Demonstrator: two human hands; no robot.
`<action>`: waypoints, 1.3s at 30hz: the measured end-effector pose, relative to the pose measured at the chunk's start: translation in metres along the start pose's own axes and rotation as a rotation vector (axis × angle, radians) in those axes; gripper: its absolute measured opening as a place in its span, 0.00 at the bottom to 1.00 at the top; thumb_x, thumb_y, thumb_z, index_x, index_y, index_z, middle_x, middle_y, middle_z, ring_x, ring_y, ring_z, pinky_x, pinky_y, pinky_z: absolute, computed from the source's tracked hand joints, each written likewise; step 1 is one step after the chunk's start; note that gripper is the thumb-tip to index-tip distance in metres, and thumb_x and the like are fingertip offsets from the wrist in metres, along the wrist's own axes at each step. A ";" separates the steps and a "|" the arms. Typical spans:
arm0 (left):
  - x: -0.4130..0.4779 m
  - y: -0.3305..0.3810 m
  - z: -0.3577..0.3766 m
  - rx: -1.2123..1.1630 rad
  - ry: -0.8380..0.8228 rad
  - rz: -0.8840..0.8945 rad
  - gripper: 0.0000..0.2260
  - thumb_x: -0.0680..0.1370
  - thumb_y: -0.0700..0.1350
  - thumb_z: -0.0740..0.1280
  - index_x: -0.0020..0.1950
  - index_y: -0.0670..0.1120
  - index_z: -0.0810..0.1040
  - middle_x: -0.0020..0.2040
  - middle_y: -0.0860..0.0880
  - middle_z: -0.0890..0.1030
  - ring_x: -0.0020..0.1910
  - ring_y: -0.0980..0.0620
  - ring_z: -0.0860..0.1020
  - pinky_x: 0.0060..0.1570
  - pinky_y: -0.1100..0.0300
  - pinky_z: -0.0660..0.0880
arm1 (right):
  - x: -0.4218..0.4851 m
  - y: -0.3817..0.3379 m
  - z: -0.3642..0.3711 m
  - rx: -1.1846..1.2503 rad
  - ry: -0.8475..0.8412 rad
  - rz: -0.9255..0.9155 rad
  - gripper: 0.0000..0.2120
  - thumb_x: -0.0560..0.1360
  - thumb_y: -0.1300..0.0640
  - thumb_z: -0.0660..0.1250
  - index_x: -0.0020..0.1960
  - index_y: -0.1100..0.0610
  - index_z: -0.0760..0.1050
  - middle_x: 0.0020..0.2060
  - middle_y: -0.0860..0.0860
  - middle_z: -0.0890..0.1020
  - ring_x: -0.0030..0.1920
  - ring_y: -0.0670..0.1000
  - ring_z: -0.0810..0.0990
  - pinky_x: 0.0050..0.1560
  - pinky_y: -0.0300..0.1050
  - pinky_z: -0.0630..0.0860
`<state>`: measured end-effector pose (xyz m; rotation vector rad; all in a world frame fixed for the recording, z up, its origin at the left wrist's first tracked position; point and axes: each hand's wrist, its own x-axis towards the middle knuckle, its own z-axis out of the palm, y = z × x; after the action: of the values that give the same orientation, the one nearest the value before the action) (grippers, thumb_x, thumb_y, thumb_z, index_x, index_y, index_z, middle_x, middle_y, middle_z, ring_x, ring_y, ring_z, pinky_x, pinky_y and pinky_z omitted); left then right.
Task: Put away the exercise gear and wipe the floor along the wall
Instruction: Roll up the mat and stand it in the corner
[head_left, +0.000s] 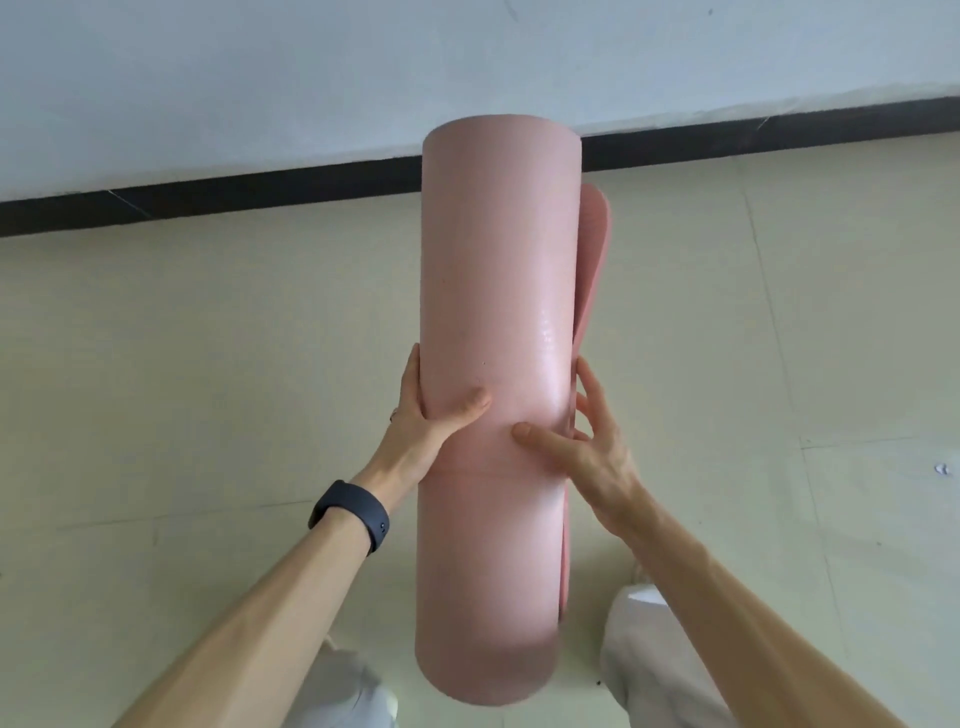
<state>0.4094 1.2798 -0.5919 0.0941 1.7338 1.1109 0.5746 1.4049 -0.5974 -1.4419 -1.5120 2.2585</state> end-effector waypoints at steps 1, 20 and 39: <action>-0.020 0.011 -0.009 0.002 -0.007 -0.011 0.47 0.64 0.65 0.78 0.75 0.71 0.54 0.69 0.63 0.74 0.65 0.57 0.77 0.64 0.44 0.75 | -0.021 -0.011 0.010 0.006 0.008 0.014 0.52 0.64 0.53 0.83 0.77 0.33 0.56 0.71 0.43 0.72 0.65 0.46 0.78 0.57 0.43 0.81; -0.334 0.400 0.206 0.398 -0.496 0.368 0.56 0.60 0.53 0.83 0.75 0.72 0.48 0.68 0.57 0.73 0.65 0.55 0.76 0.64 0.51 0.75 | -0.390 -0.351 -0.183 0.287 0.381 -0.243 0.41 0.57 0.26 0.75 0.64 0.36 0.64 0.67 0.42 0.73 0.63 0.50 0.78 0.56 0.66 0.79; -0.428 0.604 0.662 0.263 -0.775 0.679 0.42 0.68 0.49 0.75 0.72 0.76 0.56 0.61 0.68 0.77 0.59 0.63 0.79 0.44 0.60 0.81 | -0.522 -0.518 -0.608 0.158 0.602 -0.687 0.43 0.67 0.40 0.79 0.75 0.33 0.59 0.68 0.41 0.75 0.67 0.47 0.77 0.65 0.59 0.76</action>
<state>0.8715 1.8109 0.1081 1.1864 1.1265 1.0862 1.0899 1.8270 0.0856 -1.1534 -1.3088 1.3519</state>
